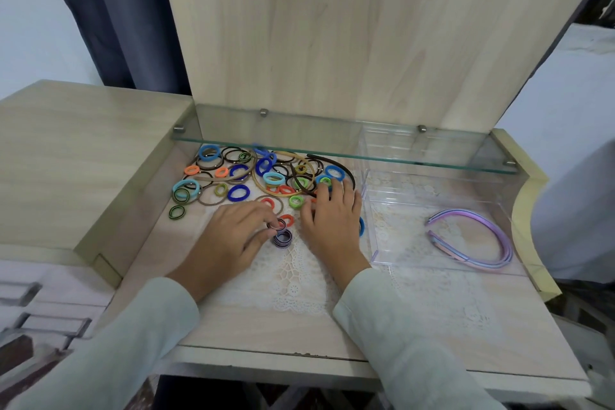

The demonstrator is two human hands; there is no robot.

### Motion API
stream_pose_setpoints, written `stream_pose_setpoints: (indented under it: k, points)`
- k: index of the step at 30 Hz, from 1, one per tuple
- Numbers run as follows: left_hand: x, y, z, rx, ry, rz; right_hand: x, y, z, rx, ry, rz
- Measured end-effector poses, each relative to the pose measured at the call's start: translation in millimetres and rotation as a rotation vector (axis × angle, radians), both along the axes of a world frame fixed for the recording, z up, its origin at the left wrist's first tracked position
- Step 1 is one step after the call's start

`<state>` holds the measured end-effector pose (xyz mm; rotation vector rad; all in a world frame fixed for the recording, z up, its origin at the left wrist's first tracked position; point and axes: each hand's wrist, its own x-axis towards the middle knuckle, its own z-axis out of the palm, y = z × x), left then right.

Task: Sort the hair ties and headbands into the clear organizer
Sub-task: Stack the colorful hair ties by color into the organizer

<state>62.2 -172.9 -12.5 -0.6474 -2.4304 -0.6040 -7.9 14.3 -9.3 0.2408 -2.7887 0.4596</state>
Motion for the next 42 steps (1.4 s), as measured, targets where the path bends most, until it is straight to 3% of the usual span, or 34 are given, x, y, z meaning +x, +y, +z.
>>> stream_pose_setpoints:
  k: [5, 17, 25, 33, 42]
  points:
    - [0, 0, -4, -0.046, 0.063, -0.009, 0, 0, -1, 0.014, 0.023, -0.003]
    - [2, 5, 1, -0.125, 0.017, -0.015, -2, -2, -4, 0.031, 0.096, -0.021]
    - [6, 6, 5, -0.059, -0.052, 0.034, 0, -1, 0, 0.048, 0.271, -0.037]
    - [-5, 5, -8, -0.078, -0.338, 0.389, 2, -2, 0, 0.188, 0.433, 0.014]
    - [-11, 5, -10, -0.213, -0.510, 0.467, 5, 5, 3, 0.061, 0.551, 0.160]
